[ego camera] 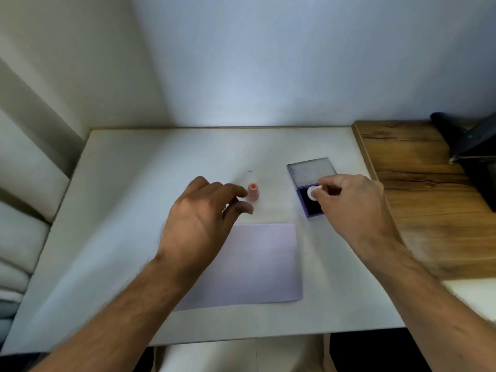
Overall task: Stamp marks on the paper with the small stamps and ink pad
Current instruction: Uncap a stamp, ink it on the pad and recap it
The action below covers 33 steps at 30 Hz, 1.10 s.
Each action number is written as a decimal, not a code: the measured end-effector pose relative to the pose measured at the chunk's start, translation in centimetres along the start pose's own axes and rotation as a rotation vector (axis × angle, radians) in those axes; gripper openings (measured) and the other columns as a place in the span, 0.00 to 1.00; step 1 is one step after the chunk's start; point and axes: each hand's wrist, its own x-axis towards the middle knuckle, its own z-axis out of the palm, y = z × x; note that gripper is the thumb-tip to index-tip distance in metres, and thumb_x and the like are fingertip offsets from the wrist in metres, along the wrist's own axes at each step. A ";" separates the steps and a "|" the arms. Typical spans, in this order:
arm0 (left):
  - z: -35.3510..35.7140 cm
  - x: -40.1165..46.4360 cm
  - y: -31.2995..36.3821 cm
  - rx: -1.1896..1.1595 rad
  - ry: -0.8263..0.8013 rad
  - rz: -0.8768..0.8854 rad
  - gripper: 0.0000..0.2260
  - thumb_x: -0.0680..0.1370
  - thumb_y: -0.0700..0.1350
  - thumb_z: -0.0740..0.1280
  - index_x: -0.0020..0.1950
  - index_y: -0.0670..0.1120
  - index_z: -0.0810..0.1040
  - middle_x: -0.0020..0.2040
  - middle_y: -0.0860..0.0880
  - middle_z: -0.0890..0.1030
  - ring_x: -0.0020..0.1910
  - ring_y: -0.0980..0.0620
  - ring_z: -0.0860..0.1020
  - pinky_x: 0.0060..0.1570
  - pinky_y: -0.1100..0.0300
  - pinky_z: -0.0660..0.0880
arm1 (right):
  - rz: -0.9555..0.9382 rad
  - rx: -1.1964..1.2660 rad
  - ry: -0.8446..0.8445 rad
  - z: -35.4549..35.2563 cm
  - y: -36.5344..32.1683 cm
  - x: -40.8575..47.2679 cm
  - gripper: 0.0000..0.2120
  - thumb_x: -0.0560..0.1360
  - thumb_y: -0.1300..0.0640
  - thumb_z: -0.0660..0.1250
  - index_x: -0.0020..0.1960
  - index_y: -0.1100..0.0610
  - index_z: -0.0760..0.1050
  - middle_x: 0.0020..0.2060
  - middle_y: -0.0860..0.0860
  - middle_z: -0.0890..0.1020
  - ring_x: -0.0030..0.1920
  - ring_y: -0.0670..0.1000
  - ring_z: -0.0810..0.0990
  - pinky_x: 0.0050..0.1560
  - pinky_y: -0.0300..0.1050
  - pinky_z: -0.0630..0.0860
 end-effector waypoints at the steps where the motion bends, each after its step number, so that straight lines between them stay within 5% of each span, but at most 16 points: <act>1: 0.3 -0.1 0.0 -0.002 -0.008 0.013 0.10 0.75 0.55 0.68 0.48 0.51 0.85 0.40 0.55 0.85 0.41 0.52 0.76 0.39 0.64 0.69 | -0.021 -0.017 -0.014 -0.1 0.3 0.0 0.14 0.75 0.53 0.71 0.58 0.56 0.82 0.52 0.52 0.86 0.49 0.48 0.83 0.53 0.36 0.76; 4: 0.6 -0.3 -0.1 -0.017 -0.014 0.021 0.09 0.75 0.54 0.69 0.47 0.51 0.85 0.40 0.55 0.85 0.41 0.52 0.76 0.39 0.64 0.69 | -0.060 -0.105 -0.046 0.2 0.7 0.3 0.12 0.76 0.55 0.69 0.58 0.57 0.82 0.52 0.54 0.85 0.50 0.50 0.82 0.51 0.35 0.73; 6: 0.6 -0.3 -0.1 -0.022 -0.010 0.025 0.10 0.75 0.54 0.68 0.46 0.50 0.85 0.40 0.55 0.85 0.40 0.51 0.76 0.39 0.63 0.70 | -0.063 -0.117 -0.080 0.7 1.1 0.6 0.09 0.77 0.60 0.67 0.53 0.62 0.83 0.45 0.59 0.84 0.40 0.51 0.80 0.42 0.35 0.73; 10: 0.5 -0.5 -0.4 -0.028 -0.025 0.010 0.09 0.75 0.53 0.69 0.45 0.50 0.85 0.40 0.55 0.85 0.41 0.52 0.76 0.40 0.63 0.70 | -0.158 -0.262 -0.065 1.2 1.5 0.6 0.07 0.75 0.62 0.64 0.41 0.62 0.80 0.35 0.59 0.81 0.37 0.59 0.79 0.37 0.49 0.74; 20: 0.1 -0.9 -1.1 -0.024 -0.050 -0.020 0.02 0.73 0.47 0.74 0.45 0.49 0.85 0.40 0.54 0.84 0.40 0.51 0.77 0.40 0.61 0.71 | -0.143 -0.271 -0.115 0.6 1.4 1.1 0.08 0.73 0.62 0.65 0.46 0.57 0.83 0.40 0.55 0.84 0.42 0.57 0.81 0.43 0.50 0.79; 25: -1.5 -1.1 -2.1 -0.038 -0.050 -0.107 0.03 0.74 0.47 0.74 0.46 0.51 0.85 0.40 0.54 0.85 0.39 0.53 0.75 0.40 0.61 0.69 | -0.036 -0.096 -0.148 0.7 1.1 0.7 0.09 0.78 0.63 0.66 0.53 0.63 0.83 0.45 0.56 0.84 0.41 0.52 0.81 0.44 0.38 0.78; 28: -3.1 -1.8 -3.1 -0.061 -0.079 -0.238 0.05 0.73 0.50 0.73 0.48 0.55 0.85 0.41 0.56 0.84 0.40 0.54 0.77 0.41 0.60 0.72 | -0.146 -0.182 -0.008 1.2 1.0 -0.4 0.08 0.77 0.60 0.67 0.51 0.62 0.82 0.46 0.59 0.84 0.45 0.57 0.81 0.49 0.52 0.80; 33: -4.9 -3.2 -5.5 -0.073 -0.165 -0.470 0.13 0.69 0.56 0.76 0.52 0.60 0.84 0.48 0.58 0.85 0.48 0.57 0.82 0.49 0.59 0.78 | -0.391 0.065 0.161 2.7 -2.4 -3.5 0.09 0.75 0.59 0.70 0.55 0.58 0.80 0.47 0.54 0.83 0.42 0.51 0.82 0.46 0.43 0.79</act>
